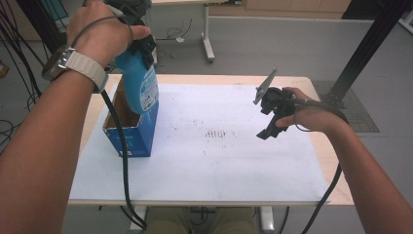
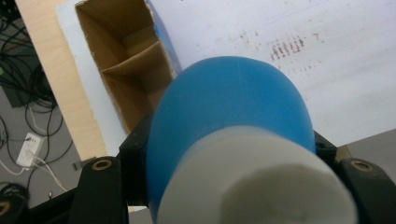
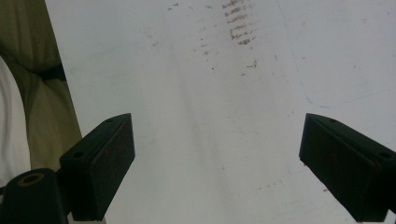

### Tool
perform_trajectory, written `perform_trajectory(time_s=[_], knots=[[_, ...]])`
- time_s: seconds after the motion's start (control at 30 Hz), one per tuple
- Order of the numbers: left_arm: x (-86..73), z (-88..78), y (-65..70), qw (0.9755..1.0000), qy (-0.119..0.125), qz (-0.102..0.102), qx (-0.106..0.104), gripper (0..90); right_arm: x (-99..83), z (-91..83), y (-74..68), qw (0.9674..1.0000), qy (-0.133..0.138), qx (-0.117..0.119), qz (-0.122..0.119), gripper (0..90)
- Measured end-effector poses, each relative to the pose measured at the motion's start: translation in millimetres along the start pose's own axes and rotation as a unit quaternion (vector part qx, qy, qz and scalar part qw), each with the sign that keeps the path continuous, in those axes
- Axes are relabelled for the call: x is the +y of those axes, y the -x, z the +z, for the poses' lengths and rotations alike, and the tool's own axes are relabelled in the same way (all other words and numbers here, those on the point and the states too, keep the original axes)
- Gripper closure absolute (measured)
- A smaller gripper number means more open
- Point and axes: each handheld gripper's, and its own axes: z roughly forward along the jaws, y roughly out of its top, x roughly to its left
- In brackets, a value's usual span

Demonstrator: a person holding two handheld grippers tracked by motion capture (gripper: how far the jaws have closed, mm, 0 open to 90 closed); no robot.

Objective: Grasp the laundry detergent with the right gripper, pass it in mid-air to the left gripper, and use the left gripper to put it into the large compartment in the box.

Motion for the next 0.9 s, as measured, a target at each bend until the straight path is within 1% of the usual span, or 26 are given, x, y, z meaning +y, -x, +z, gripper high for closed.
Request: perform_trajectory(time_s=[0.1,0.17,0.37,0.67,0.9], knots=[[0.8,-1.4,-5.1,0.9999,-0.004,-0.014,0.000,38.1,0.5,-0.3,1.7,1.0000,0.000,-0.002,0.001,10.5],[1.1,-1.1,-7.5,0.9998,-0.006,-0.018,0.002,38.0,1.0,-1.0,2.7,1.0000,-0.001,-0.002,0.001,10.4],[0.3,-0.7,-18.2,0.9990,-0.002,-0.044,-0.001,38.0,1.5,-1.0,5.4,1.0000,-0.003,-0.001,0.000,10.4],[-0.2,0.0,-29.4,0.9978,-0.006,-0.066,0.002,38.0,0.4,-0.8,8.8,1.0000,-0.004,-0.002,0.003,10.5],[1.3,0.9,-37.2,0.9968,-0.005,-0.079,0.007,38.0,-1.7,-0.2,10.9,1.0000,-0.005,-0.002,0.008,10.5]])
